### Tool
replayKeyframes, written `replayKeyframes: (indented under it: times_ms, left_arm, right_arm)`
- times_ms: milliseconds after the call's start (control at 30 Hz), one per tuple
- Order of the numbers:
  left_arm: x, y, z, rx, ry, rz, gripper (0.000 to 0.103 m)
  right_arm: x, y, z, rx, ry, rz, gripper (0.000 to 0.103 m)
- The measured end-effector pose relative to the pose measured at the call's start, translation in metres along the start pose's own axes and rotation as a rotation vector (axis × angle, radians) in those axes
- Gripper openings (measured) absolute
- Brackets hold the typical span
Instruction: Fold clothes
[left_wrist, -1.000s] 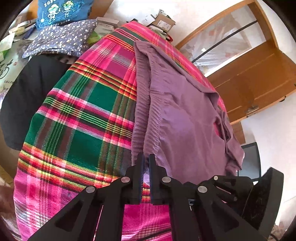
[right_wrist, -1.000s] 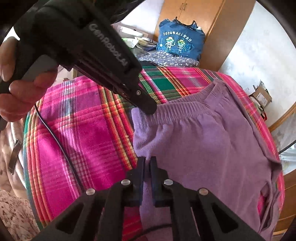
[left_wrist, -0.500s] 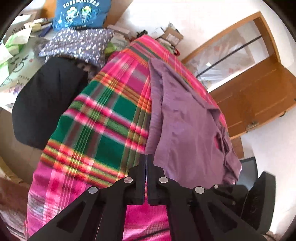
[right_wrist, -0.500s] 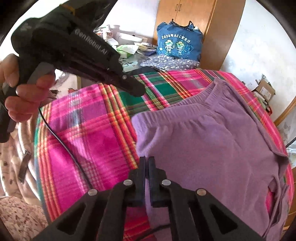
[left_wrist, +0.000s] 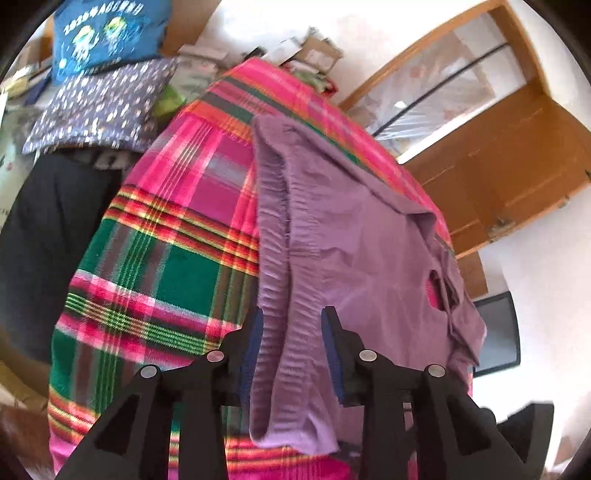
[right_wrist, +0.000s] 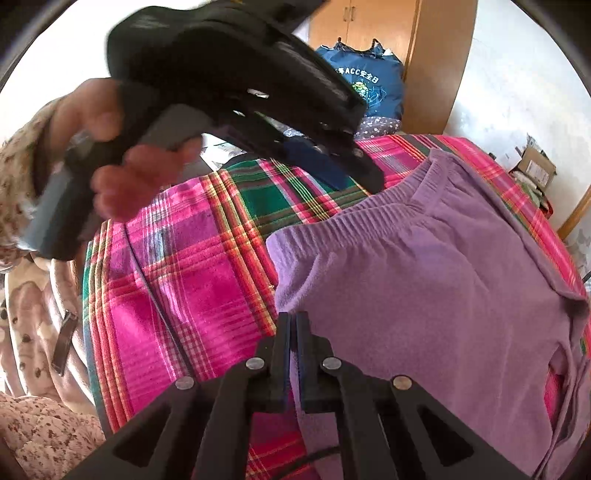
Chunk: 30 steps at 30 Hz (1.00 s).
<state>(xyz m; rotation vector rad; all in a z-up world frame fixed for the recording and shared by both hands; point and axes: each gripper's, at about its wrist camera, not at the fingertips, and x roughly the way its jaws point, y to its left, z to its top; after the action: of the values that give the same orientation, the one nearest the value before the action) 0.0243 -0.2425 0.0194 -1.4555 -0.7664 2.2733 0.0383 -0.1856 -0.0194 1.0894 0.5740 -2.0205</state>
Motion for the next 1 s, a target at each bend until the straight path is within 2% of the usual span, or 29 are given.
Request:
replayKeyframes:
  times_ms: [100,267,333,433,600,667,767,833,867,1000]
  left_arm:
    - [0.014,0.004,0.005,-0.026,0.065,-0.052,0.034]
    - [0.02,0.011,0.011,-0.086,0.083,-0.113,0.034]
    - [0.022,0.004,0.01,-0.063,0.098,-0.133,0.034]
    - [0.03,-0.001,0.013,-0.037,0.118,-0.099,0.033]
    - [0.033,0.001,0.018,-0.085,0.108,-0.107,0.032]
    - [0.038,-0.003,0.016,-0.079,0.127,-0.141,0.032]
    - [0.048,-0.004,0.012,-0.1,0.151,-0.146,0.031]
    - [0.048,-0.002,0.013,-0.129,0.14,-0.128,0.016]
    - [0.046,0.0,0.014,-0.136,0.129,-0.109,0.005]
    - [0.037,0.009,0.012,-0.169,0.086,-0.083,0.005]
  right_arm:
    - [0.001,-0.002,-0.001,0.011,0.002,0.012,0.004]
    - [0.004,-0.005,-0.001,0.021,0.007,0.032,0.004]
    - [0.005,-0.005,-0.001,0.022,0.012,0.038,0.004]
    - [0.007,-0.006,-0.002,0.026,0.017,0.044,0.004]
    - [0.005,-0.006,-0.004,0.032,0.01,0.049,0.004]
    - [0.006,-0.006,-0.004,0.035,0.011,0.051,0.004]
    - [0.005,-0.007,-0.007,0.036,0.01,0.055,0.004]
    - [0.005,-0.005,-0.006,0.035,0.009,0.057,0.004]
    - [0.006,-0.004,-0.005,0.034,0.009,0.058,0.004]
    - [0.007,0.0,-0.002,0.031,0.007,0.061,0.003]
